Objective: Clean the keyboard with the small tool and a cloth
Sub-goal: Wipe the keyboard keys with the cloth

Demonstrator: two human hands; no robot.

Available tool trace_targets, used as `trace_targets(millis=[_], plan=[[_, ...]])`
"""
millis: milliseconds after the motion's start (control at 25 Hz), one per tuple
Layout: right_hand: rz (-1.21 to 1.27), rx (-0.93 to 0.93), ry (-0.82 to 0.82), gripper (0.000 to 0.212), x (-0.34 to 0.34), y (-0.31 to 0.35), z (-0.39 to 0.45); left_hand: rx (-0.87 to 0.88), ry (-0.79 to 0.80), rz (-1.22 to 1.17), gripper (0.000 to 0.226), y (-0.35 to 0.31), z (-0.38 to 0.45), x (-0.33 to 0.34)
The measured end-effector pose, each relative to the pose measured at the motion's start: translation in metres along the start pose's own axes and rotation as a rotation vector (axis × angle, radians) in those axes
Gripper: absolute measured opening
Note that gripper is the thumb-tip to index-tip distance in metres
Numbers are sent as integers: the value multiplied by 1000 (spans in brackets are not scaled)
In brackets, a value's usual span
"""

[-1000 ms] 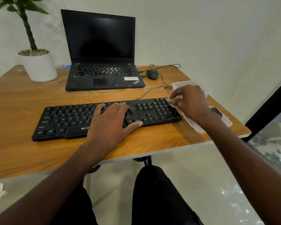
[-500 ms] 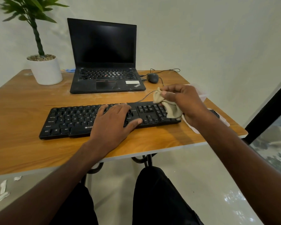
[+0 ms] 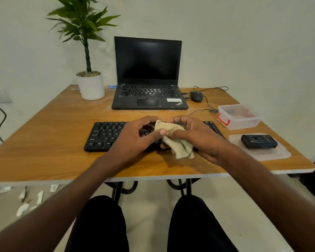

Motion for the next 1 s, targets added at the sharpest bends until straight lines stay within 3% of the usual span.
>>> trace_targets(millis=[80,160,280,400,480,640,720,840,1000], plan=[[-98,-10,7,49,7,4,4,-40,14,-44,25,2,-3,-13],[-189,-12,41,57,14,8,10,-66,-79,-69,12,6,-2,-28],[-202,-78,-67,51,16,13,20,-206,-275,-116,19,18,-1,-49],[94,-83,-253,35,8,8,30,-247,-303,-85,31,19,-1,-54],[289,-16,-232,36,13,0,34,-179,-249,32,35,15,3,-51],[274,-55,-121,37,28,9,35,-144,-46,42,35,7,13,-36],[417,-24,-114,42,32,9,36,-196,-77,-64,25,9,14,-33],[720,100,-96,40,43,-3,39,-356,-147,-292,29,16,10,-33],[842,106,-77,52,44,-6,38,-480,-145,-424,34,20,9,-33]])
Point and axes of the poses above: each hand's wrist, its own z-axis towards the middle knuckle, its own x-axis out of the palm, y = z × x, the point moved 7 cm from there along z, towards the middle knuckle, and after that the axes turned 8 degrees about -y, right-handed, at the moved point
